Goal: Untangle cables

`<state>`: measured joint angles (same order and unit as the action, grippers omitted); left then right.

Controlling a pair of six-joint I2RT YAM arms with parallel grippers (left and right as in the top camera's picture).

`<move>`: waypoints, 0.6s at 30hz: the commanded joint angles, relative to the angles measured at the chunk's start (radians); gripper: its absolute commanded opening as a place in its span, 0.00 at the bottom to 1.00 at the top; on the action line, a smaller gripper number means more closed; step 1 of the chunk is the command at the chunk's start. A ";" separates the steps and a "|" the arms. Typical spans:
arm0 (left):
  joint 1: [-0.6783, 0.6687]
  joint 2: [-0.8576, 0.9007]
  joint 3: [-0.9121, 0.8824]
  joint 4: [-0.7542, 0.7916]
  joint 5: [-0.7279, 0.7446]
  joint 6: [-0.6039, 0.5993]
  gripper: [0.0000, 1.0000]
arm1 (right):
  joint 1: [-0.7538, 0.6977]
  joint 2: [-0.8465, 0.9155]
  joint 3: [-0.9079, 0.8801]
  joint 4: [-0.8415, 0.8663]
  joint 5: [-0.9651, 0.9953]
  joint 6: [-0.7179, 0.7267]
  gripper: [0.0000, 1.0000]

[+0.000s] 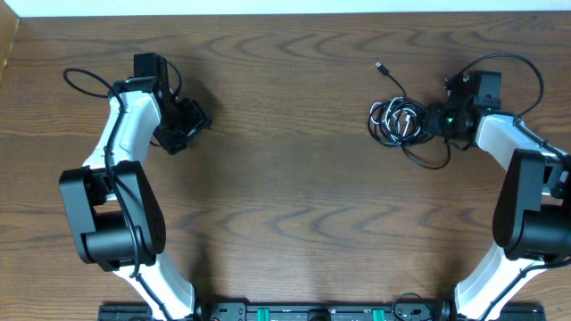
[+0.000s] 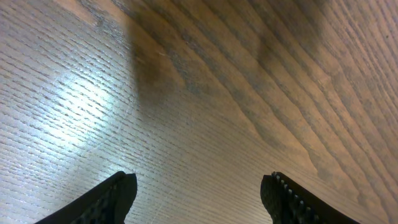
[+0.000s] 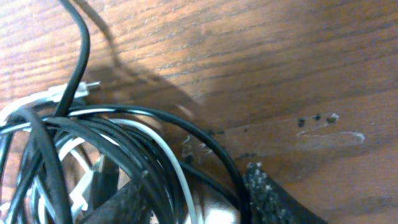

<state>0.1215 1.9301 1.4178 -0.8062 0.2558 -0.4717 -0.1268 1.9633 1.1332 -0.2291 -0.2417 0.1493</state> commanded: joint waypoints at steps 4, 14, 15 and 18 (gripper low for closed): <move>0.000 0.011 -0.002 -0.002 -0.014 -0.001 0.69 | 0.004 0.002 -0.056 0.016 0.033 -0.031 0.16; 0.000 0.011 -0.002 -0.002 -0.014 0.003 0.69 | 0.012 -0.169 -0.052 0.097 0.035 -0.143 0.01; 0.000 0.011 -0.002 -0.002 -0.014 0.003 0.69 | 0.018 -0.198 -0.052 0.097 0.047 -0.177 0.01; 0.000 0.011 -0.002 -0.002 -0.014 0.003 0.69 | 0.055 -0.288 -0.052 0.077 0.154 -0.293 0.01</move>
<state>0.1215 1.9301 1.4178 -0.8059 0.2558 -0.4717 -0.1131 1.7950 1.0721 -0.1490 -0.1852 0.0071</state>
